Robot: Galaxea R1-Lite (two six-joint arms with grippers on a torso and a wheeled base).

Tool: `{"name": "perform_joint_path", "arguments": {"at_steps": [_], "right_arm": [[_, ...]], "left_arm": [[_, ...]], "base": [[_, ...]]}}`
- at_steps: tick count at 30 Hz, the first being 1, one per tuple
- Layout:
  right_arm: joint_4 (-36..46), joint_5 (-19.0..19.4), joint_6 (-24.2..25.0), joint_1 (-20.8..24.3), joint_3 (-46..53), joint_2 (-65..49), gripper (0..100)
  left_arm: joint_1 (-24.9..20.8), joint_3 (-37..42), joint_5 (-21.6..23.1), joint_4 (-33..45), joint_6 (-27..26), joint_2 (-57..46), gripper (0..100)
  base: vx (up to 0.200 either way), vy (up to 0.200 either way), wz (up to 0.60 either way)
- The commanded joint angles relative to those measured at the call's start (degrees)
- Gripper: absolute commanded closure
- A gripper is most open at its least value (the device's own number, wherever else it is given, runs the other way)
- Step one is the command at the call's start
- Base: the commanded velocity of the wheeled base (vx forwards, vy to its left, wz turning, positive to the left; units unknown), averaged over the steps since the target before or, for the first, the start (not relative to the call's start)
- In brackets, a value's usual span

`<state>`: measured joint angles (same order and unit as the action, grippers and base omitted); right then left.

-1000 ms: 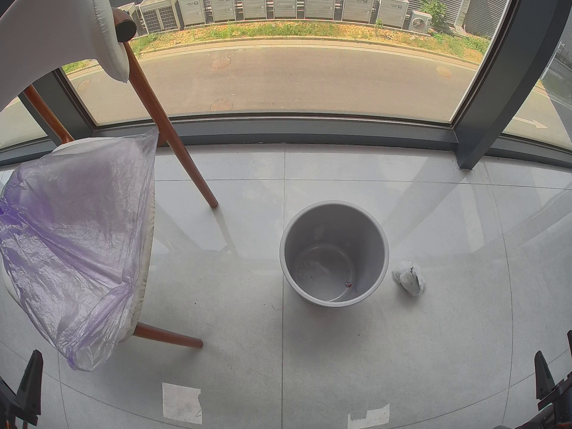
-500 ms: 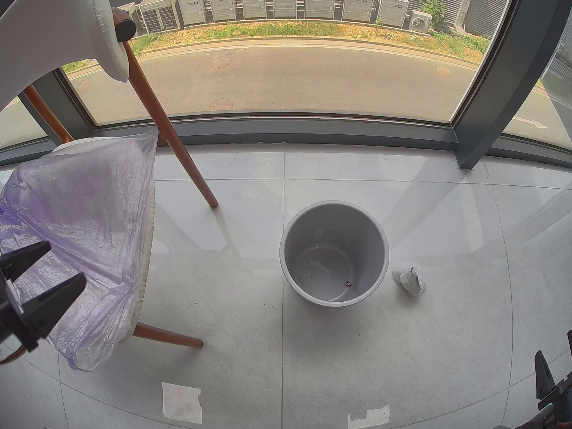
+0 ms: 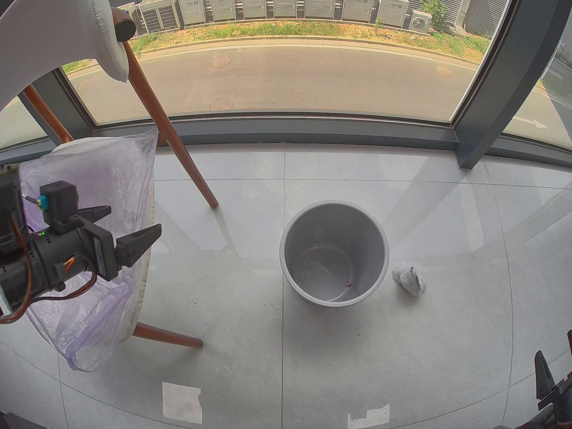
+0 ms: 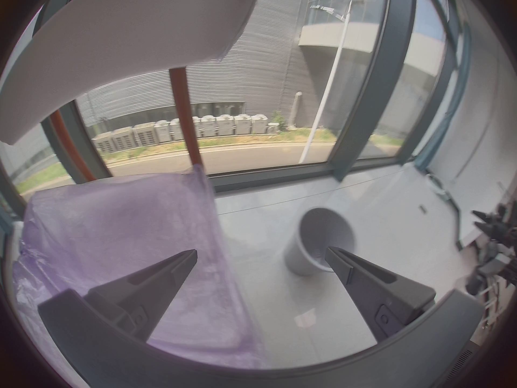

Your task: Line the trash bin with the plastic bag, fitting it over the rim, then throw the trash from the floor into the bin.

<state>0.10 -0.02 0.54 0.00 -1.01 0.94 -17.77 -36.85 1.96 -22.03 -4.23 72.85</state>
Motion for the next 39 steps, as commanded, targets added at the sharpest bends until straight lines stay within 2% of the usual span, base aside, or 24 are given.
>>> {"name": "perform_joint_path", "arguments": {"at_steps": [1, 13, 24, 25, 28, 39], "right_arm": [[0.0, 0.0, 0.0, 0.0, 1.0, -0.7, 0], [0.0, 0.0, 0.0, 0.0, 1.0, -0.7, 0], [0.0, 0.0, 0.0, 0.0, 1.0, -0.7, 0], [0.0, 0.0, 0.0, 0.0, 1.0, -0.7, 0], [0.0, 0.0, 0.0, 0.0, 1.0, -0.7, 0], [0.0, 0.0, 0.0, 0.0, 1.0, -0.7, 0]], "left_arm": [[-2.4, -4.7, -10.1, -0.6, -1.6, 10.4, 0], [-0.3, -7.5, -15.0, -1.1, -4.7, 15.8, 0], [1.0, -10.0, -16.0, -1.1, -5.3, 17.9, 0], [1.0, -10.0, -16.1, -1.1, -5.3, 17.9, 100], [1.3, -9.6, -17.2, -1.0, -5.3, 18.0, 100], [3.7, -8.7, -16.7, -1.0, -4.9, 15.6, 100]], "base": [[0.000, 0.000, 0.00], [0.000, 0.000, 0.00], [0.000, 0.000, 0.00], [0.000, 0.000, 0.00], [0.000, 0.000, 0.00], [0.000, 0.000, 0.00]]}}
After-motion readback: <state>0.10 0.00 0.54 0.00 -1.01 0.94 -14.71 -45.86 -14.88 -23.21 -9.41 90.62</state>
